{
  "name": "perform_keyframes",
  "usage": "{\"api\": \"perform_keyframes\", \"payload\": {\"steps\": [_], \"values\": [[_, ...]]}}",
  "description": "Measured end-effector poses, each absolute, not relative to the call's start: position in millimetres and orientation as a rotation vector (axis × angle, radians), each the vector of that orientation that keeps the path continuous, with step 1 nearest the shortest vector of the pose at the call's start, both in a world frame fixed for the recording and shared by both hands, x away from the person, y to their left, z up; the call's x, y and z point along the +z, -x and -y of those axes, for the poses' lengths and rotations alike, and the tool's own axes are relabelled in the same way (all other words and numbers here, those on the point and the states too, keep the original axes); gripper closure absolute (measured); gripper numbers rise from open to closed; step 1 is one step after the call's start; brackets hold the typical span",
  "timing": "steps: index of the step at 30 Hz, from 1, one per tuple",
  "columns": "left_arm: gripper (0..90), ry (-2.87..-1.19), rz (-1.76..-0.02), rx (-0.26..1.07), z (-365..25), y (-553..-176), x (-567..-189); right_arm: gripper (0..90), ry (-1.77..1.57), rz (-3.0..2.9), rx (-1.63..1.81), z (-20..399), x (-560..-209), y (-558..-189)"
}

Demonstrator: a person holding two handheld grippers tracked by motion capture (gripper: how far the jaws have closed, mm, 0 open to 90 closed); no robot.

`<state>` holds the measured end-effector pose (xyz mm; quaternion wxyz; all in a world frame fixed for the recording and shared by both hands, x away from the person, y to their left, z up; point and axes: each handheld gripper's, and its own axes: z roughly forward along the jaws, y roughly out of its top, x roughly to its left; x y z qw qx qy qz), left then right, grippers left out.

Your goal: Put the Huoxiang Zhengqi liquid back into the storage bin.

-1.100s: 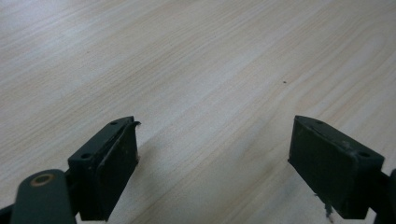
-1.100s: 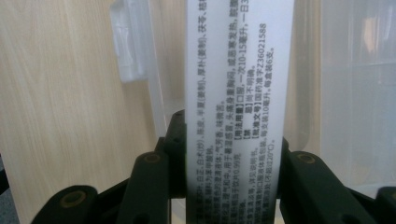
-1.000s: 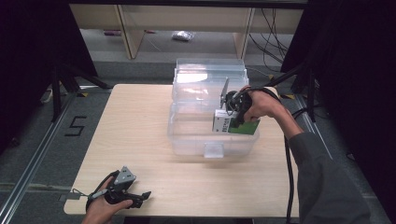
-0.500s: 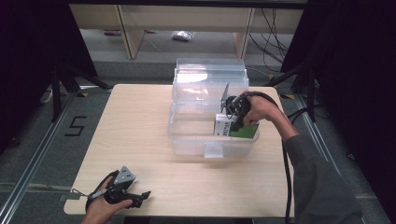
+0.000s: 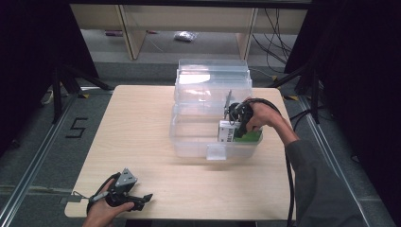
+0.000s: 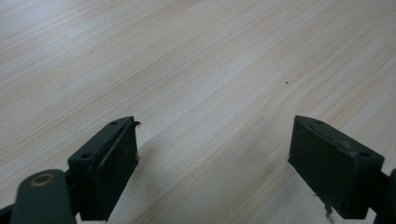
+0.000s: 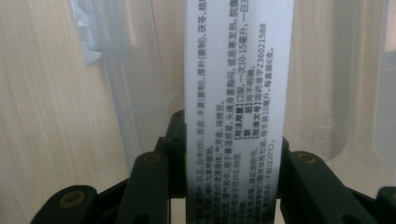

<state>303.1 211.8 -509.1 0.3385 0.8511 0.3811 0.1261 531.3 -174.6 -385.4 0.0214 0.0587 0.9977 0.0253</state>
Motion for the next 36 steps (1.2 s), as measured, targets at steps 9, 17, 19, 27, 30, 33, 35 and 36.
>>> {"api": "perform_keyframes", "payload": {"steps": [9, 17, 19, 27, 30, 33, 35, 36], "values": [[15.1, -2.217, -0.992, 0.329, -212.0, -303.2, -509.0, 64.6, -0.158, -3.107, 0.071, 174.0, -397.0, -533.8], [15.1, -2.219, -0.993, 0.327, -211.9, -303.3, -509.3, 64.4, -0.144, -3.112, 0.083, 175.8, -407.7, -535.0], [15.1, -2.219, -0.993, 0.327, -211.9, -303.3, -509.3, 64.3, -0.134, -3.116, 0.083, 176.2, -410.6, -535.7], [15.1, -2.222, -0.992, 0.326, -211.8, -303.4, -509.4, 63.8, -0.162, -3.127, 0.099, 179.4, -417.4, -534.9], [15.1, -2.222, -0.992, 0.327, -211.9, -303.4, -509.3, 63.5, -0.154, -3.133, 0.095, 178.4, -418.7, -534.8], [15.1, -2.219, -0.993, 0.328, -211.9, -303.3, -509.2, 62.7, -0.151, -3.138, 0.077, 177.3, -420.0, -535.0], [15.1, -2.219, -0.993, 0.327, -212.0, -303.4, -509.3, 62.0, -0.144, -3.141, 0.073, 176.4, -420.4, -534.3], [15.0, -2.221, -0.992, 0.325, -211.9, -303.4, -509.3, 61.6, -0.155, -3.14, 0.072, 176.2, -419.4, -533.7]]}}
